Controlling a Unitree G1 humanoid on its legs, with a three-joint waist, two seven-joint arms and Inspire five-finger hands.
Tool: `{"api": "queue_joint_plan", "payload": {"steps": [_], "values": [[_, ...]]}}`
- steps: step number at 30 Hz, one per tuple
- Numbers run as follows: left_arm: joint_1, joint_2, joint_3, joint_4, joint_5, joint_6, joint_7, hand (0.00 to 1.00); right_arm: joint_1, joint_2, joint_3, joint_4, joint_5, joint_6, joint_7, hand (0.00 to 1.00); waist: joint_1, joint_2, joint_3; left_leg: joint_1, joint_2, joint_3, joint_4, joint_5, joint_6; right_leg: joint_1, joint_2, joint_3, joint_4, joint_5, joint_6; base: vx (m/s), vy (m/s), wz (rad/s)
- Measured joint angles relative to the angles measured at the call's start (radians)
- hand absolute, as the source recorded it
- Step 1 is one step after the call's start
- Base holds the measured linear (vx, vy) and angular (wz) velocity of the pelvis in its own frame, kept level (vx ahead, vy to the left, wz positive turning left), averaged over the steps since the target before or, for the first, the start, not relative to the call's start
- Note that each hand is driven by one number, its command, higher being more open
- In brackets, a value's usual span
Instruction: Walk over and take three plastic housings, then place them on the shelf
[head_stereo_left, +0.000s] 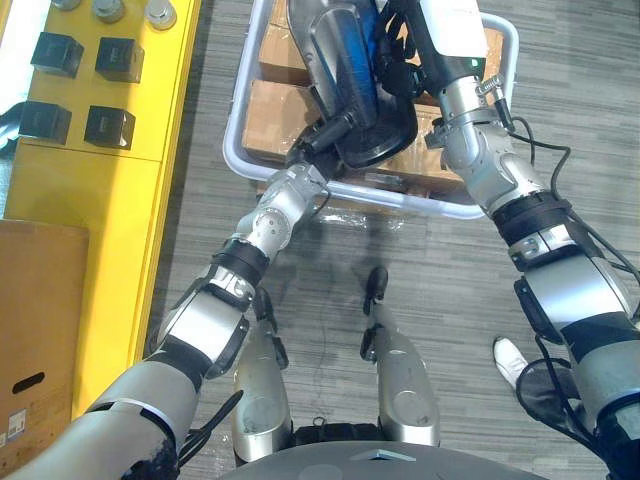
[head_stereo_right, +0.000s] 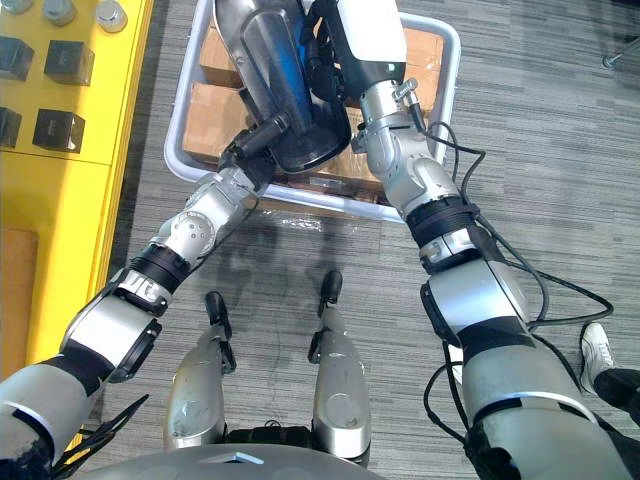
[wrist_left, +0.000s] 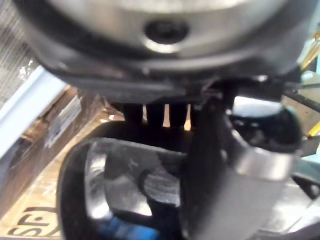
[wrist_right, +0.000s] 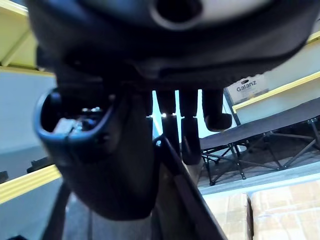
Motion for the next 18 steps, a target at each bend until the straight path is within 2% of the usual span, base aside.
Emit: {"api": "queue_joint_plan", "payload": {"steps": [4,5,10,12,15,18], "values": [[0.008,0.001,0.0,0.002,0.038,-0.013,-0.017,0.0,0.048,0.007,-0.036,-0.006,0.007,0.011,-0.004,0.0,0.005,-0.011,0.0,0.021,0.0,-0.001,0.0,-0.004,-0.002,0.026,0.001,0.0,-0.008,0.0,0.0,0.01,0.019,-0.01],[0.012,0.007,0.0,0.007,0.051,-0.015,-0.019,0.0,0.073,0.025,-0.052,-0.021,0.023,0.011,-0.01,1.0,0.003,-0.019,-0.002,0.035,0.001,0.005,0.001,-0.009,-0.002,0.039,0.002,0.001,-0.01,0.0,0.0,0.02,0.032,-0.07],[0.054,0.008,0.003,0.0,0.113,-0.062,-0.059,0.0,0.204,0.037,-0.114,-0.148,0.072,0.002,-0.029,1.0,0.003,-0.035,-0.002,0.09,0.004,0.011,-0.002,-0.02,-0.005,0.097,0.007,0.0,-0.03,-0.001,0.001,0.02,0.028,-0.04],[0.115,0.006,0.04,-0.041,0.115,-0.101,-0.061,0.0,0.308,0.069,-0.122,-0.255,0.111,-0.05,-0.048,1.0,0.001,-0.042,-0.006,0.131,0.011,0.023,-0.008,-0.029,-0.01,0.128,0.014,0.002,-0.031,-0.009,0.0,0.03,0.019,-0.14],[0.211,-0.001,0.098,-0.143,0.141,-0.172,-0.06,0.0,0.473,0.117,-0.128,-0.432,0.133,-0.086,-0.075,1.0,-0.005,-0.047,-0.009,0.207,0.012,0.034,-0.039,-0.032,-0.013,0.187,0.017,0.002,-0.032,-0.026,0.007,0.02,0.012,-0.05],[0.31,-0.011,0.14,-0.253,0.174,-0.236,-0.054,0.0,0.608,0.2,-0.146,-0.534,0.161,-0.09,-0.114,1.0,-0.003,-0.065,-0.068,0.221,0.011,0.041,-0.059,-0.04,-0.011,0.191,0.018,0.0,-0.032,-0.039,0.011,0.05,0.024,-0.02]]}}
